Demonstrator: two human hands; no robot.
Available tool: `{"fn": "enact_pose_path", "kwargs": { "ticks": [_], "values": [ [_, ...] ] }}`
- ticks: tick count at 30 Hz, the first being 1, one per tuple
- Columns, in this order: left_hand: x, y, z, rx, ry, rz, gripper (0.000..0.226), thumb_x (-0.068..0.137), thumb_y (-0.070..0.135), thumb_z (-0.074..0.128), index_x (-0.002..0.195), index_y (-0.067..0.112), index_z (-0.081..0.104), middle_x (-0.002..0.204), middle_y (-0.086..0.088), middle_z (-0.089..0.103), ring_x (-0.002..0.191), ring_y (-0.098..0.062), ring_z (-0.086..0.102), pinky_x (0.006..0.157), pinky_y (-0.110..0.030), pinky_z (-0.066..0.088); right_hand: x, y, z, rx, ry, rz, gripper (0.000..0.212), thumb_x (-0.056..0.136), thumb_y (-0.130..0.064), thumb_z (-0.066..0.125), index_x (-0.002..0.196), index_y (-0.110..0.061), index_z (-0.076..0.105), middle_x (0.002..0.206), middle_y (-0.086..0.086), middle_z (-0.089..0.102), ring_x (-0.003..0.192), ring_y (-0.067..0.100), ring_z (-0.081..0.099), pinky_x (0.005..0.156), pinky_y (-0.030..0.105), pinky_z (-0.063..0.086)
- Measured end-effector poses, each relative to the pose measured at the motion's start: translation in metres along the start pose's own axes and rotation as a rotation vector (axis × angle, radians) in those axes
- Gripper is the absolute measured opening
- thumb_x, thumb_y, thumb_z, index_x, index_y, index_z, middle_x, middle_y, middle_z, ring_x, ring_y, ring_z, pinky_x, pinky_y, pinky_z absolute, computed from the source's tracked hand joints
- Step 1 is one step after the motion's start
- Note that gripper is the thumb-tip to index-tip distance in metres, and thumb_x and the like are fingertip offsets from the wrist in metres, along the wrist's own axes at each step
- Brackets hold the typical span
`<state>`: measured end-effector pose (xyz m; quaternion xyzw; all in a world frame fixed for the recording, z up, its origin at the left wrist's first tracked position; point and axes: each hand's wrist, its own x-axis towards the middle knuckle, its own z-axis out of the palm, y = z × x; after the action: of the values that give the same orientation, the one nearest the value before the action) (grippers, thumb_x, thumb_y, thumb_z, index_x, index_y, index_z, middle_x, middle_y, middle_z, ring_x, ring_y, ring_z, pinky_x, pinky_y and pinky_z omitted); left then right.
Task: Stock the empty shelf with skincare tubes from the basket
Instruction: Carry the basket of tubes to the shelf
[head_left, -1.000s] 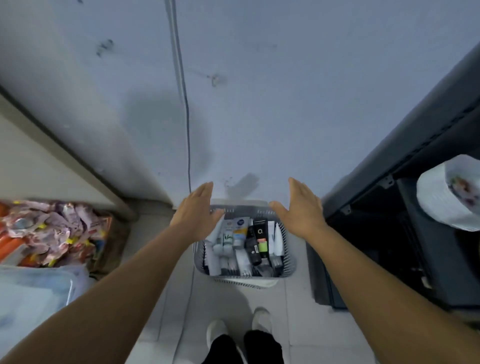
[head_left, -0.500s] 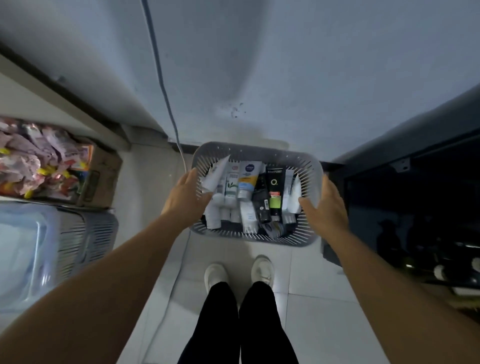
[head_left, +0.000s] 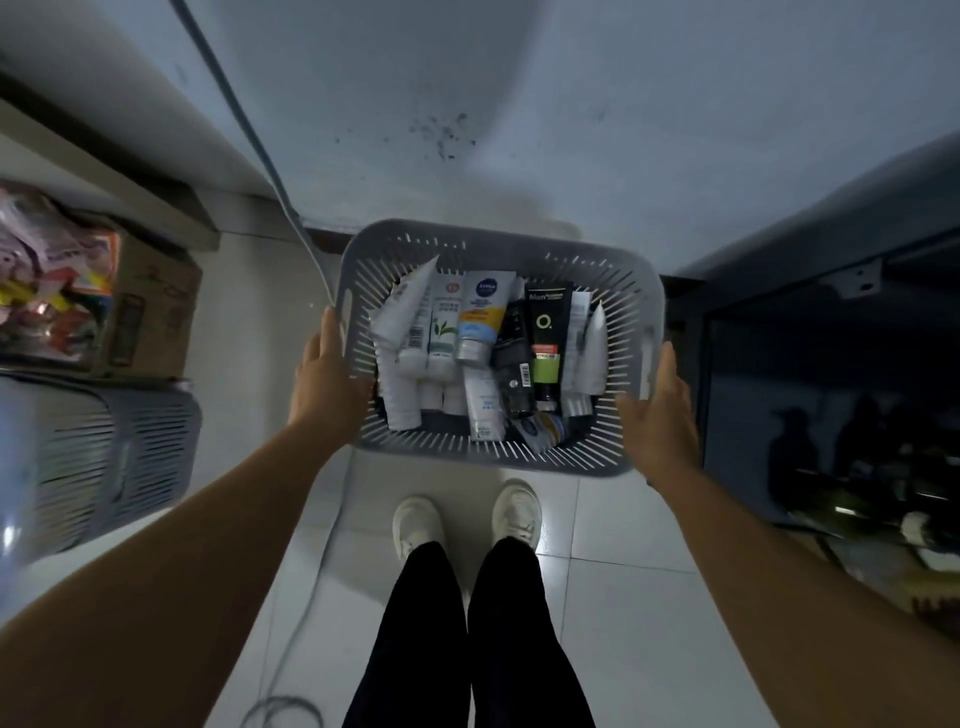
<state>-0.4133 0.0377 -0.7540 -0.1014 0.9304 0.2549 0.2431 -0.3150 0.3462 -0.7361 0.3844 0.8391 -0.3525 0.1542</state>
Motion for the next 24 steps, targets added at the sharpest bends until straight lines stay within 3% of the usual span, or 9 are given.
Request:
{"fn": "enact_pose_path", "kwargs": {
  "ticks": [4, 7, 9, 13, 17, 19, 21, 24],
  "values": [
    [0.007, -0.005, 0.002, -0.044, 0.030, -0.044, 0.077, 0.090, 0.008, 0.051, 0.150, 0.034, 0.010, 0.126, -0.012, 0.053, 0.098, -0.032, 0.060, 0.081, -0.043, 0.052, 0.009, 0.009, 0.008, 0.030, 0.044, -0.021, 0.071, 0.097, -0.011, 0.045, 0.152, -0.036, 0.008, 0.115, 0.017, 0.061, 0.086, 0.033, 0.063, 0.063, 0.032, 0.047],
    [0.013, -0.007, 0.002, -0.039, 0.078, -0.024, 0.069, 0.094, 0.009, 0.043, 0.150, 0.036, 0.014, 0.103, -0.007, 0.054, 0.082, -0.024, 0.056, 0.069, -0.036, 0.043, 0.013, 0.009, 0.008, 0.030, 0.064, -0.014, 0.063, 0.100, -0.014, 0.037, 0.152, -0.036, 0.010, 0.120, 0.019, 0.060, 0.084, 0.034, 0.059, 0.060, 0.027, 0.038],
    [0.015, -0.008, 0.001, -0.046, 0.104, -0.019, 0.066, 0.095, 0.009, 0.040, 0.150, 0.037, 0.017, 0.096, -0.005, 0.052, 0.079, -0.021, 0.053, 0.069, -0.034, 0.038, 0.012, 0.008, 0.008, 0.059, 0.088, -0.020, 0.059, 0.101, -0.016, 0.034, 0.151, -0.039, 0.013, 0.126, 0.018, 0.058, 0.087, 0.031, 0.057, 0.068, 0.027, 0.039],
    [0.014, -0.011, 0.004, -0.051, 0.154, -0.010, 0.064, 0.094, 0.010, 0.039, 0.148, 0.038, 0.023, 0.093, -0.006, 0.054, 0.078, -0.021, 0.051, 0.069, -0.032, 0.035, 0.011, 0.012, 0.013, 0.118, 0.131, -0.015, 0.054, 0.103, -0.019, 0.032, 0.150, -0.041, 0.018, 0.141, 0.004, 0.051, 0.103, 0.027, 0.056, 0.083, 0.023, 0.038],
    [0.005, -0.001, 0.004, -0.076, 0.210, -0.016, 0.059, 0.095, 0.010, 0.039, 0.147, 0.036, 0.030, 0.092, -0.007, 0.052, 0.079, -0.022, 0.048, 0.068, -0.032, 0.033, 0.011, 0.012, 0.010, 0.139, 0.166, -0.006, 0.051, 0.103, -0.020, 0.032, 0.149, -0.042, 0.024, 0.146, -0.005, 0.047, 0.109, 0.019, 0.055, 0.082, 0.012, 0.031],
    [-0.002, 0.005, 0.001, -0.085, 0.237, -0.028, 0.057, 0.096, 0.008, 0.038, 0.146, 0.035, 0.034, 0.095, -0.010, 0.056, 0.079, -0.021, 0.047, 0.068, -0.031, 0.032, 0.009, 0.012, 0.005, 0.119, 0.195, 0.007, 0.049, 0.103, -0.022, 0.033, 0.147, -0.042, 0.028, 0.136, 0.000, 0.057, 0.094, 0.014, 0.055, 0.076, 0.012, 0.033],
    [-0.013, 0.009, -0.003, -0.090, 0.251, -0.024, 0.056, 0.096, 0.008, 0.038, 0.145, 0.034, 0.035, 0.104, -0.017, 0.062, 0.080, -0.020, 0.047, 0.069, -0.029, 0.032, 0.001, 0.013, -0.002, 0.093, 0.204, 0.017, 0.049, 0.102, -0.023, 0.033, 0.147, -0.043, 0.029, 0.126, 0.009, 0.063, 0.086, 0.021, 0.056, 0.071, 0.016, 0.034],
    [-0.037, 0.011, -0.011, -0.113, 0.254, -0.020, 0.055, 0.096, 0.007, 0.038, 0.145, 0.033, 0.036, 0.111, -0.019, 0.063, 0.081, -0.018, 0.047, 0.070, -0.028, 0.033, -0.016, 0.015, -0.014, 0.084, 0.218, -0.002, 0.048, 0.102, -0.022, 0.035, 0.147, -0.041, 0.031, 0.128, 0.010, 0.061, 0.103, 0.031, 0.060, 0.077, 0.022, 0.039]
  ]
}}
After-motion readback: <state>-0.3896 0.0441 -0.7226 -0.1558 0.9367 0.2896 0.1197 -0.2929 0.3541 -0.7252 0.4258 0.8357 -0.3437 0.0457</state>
